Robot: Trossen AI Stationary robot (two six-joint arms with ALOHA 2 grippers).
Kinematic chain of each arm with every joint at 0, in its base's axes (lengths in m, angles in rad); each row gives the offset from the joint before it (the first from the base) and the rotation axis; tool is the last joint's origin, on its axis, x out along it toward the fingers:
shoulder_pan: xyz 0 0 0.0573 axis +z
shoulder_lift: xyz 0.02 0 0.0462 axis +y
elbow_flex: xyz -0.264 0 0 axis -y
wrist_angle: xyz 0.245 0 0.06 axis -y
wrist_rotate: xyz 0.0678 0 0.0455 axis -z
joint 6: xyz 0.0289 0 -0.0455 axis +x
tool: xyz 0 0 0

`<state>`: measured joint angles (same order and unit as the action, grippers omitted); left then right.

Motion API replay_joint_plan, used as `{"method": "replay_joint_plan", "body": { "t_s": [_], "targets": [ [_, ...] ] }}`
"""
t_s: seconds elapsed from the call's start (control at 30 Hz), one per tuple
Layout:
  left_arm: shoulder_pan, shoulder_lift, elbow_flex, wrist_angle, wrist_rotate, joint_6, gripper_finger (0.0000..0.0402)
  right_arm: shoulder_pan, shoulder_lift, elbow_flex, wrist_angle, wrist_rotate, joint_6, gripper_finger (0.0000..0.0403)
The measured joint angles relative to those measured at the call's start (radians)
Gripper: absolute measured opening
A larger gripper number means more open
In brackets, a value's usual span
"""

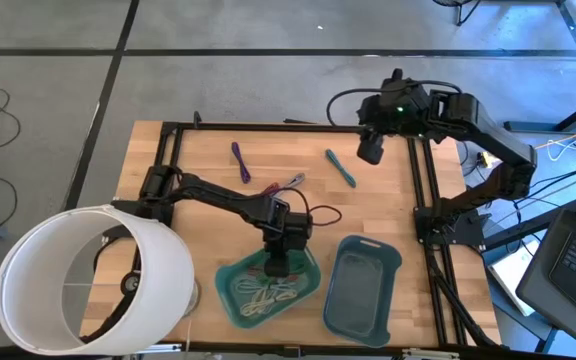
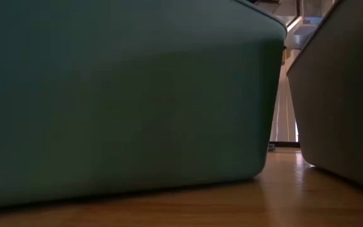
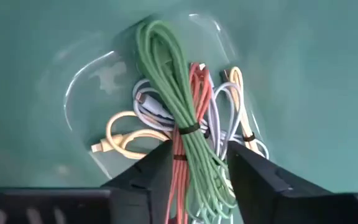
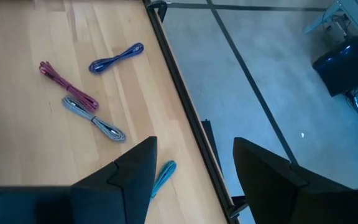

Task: Pick & Place USB Port
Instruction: Put the violet patterned charger cable into the blue bin

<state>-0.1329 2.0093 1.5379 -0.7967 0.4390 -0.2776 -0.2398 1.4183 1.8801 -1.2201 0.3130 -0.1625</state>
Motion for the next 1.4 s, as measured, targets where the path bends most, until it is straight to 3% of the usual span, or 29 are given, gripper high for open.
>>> {"method": "replay_joint_plan", "body": {
  "t_s": [0.2, 0.4, 0.57, 0.8, 0.93, 1.17, 1.4],
  "targets": [
    [0.013, -0.04, 0.0, -0.023, 0.015, -0.014, 0.0182, 0.0, -0.01, 0.0, 0.0, 0.0, 0.016, 0.0216],
    [0.065, -0.169, 0.0, -0.039, -0.025, -0.07, 0.0183, 0.0, -0.01, 0.0, 0.0, 0.0, 0.023, 0.0216],
    [0.11, -0.29, 0.0, -0.081, -0.181, -0.03, 0.0181, 0.0, -0.01, 0.0, 0.001, 0.0, 0.028, 0.0216],
    [0.195, -0.395, 0.0, -0.165, -0.609, 0.019, 0.0181, 0.0, -0.01, 0.0, 0.002, 0.0, 0.078, 0.0216],
    [0.292, -0.399, -0.008, -0.249, -0.729, -0.033, 0.0181, 0.0, -0.01, 0.0, -0.01, 0.001, 0.106, 0.0216],
    [0.525, -0.398, -0.161, -0.236, -0.759, -0.144, 0.0181, 0.0, -0.01, 0.0, -0.01, 0.008, 0.161, 0.0216],
    [0.73, -0.398, -0.304, -0.099, -0.618, -0.323, 0.0183, 0.0, -0.01, -0.015, 0.028, 0.009, 0.183, 0.0216]
  ]
}}
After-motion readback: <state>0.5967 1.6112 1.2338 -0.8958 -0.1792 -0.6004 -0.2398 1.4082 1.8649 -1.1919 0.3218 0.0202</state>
